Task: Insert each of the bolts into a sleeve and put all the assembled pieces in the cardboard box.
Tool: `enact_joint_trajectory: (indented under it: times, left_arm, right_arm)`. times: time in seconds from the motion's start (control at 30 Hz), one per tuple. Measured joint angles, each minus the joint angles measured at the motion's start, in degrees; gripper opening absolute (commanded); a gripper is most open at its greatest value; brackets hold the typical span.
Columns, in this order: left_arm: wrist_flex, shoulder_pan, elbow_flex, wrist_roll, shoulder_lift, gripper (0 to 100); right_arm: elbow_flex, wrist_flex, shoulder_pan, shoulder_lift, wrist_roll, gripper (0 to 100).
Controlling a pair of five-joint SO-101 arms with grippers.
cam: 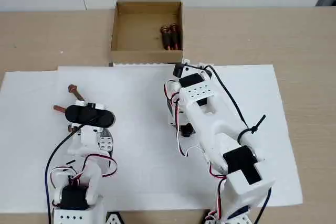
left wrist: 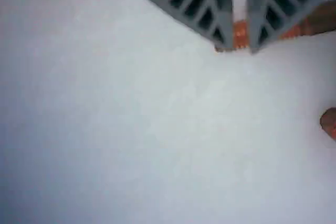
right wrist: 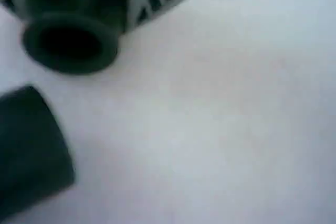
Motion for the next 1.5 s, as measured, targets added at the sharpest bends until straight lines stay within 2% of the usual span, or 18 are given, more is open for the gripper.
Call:
enact_joint_trajectory:
  times: [0.17, 0.43, 0.57, 0.87, 1.2, 1.5]
  left_arm:
    - [0.00, 0.00, 0.00, 0.00, 0.00, 1]
    - [0.00, 0.00, 0.00, 0.00, 0.00, 1]
    - [0.00, 0.00, 0.00, 0.00, 0.00, 1]
    - [0.00, 0.00, 0.00, 0.00, 0.00, 1]
    - [0.18, 0.00, 0.00, 0.00, 0.00, 1]
    - [10.73, 0.00, -13.01, -1.58, 0.26, 1]
  right_arm:
    - [-5.63, 4.92, -0.35, 0.35, 0.00, 0.3]
    - [-24.26, 19.78, -0.44, 0.35, 0.00, 0.3]
    - [-26.99, 20.66, -0.44, -2.20, 2.02, 0.3]
    - [-26.99, 21.01, -0.44, -20.04, 3.08, 0.3]
    - [-4.75, 21.19, 2.37, -44.04, 3.08, 0.3]
    - [15.65, 21.19, 8.44, -61.98, 3.08, 0.3]
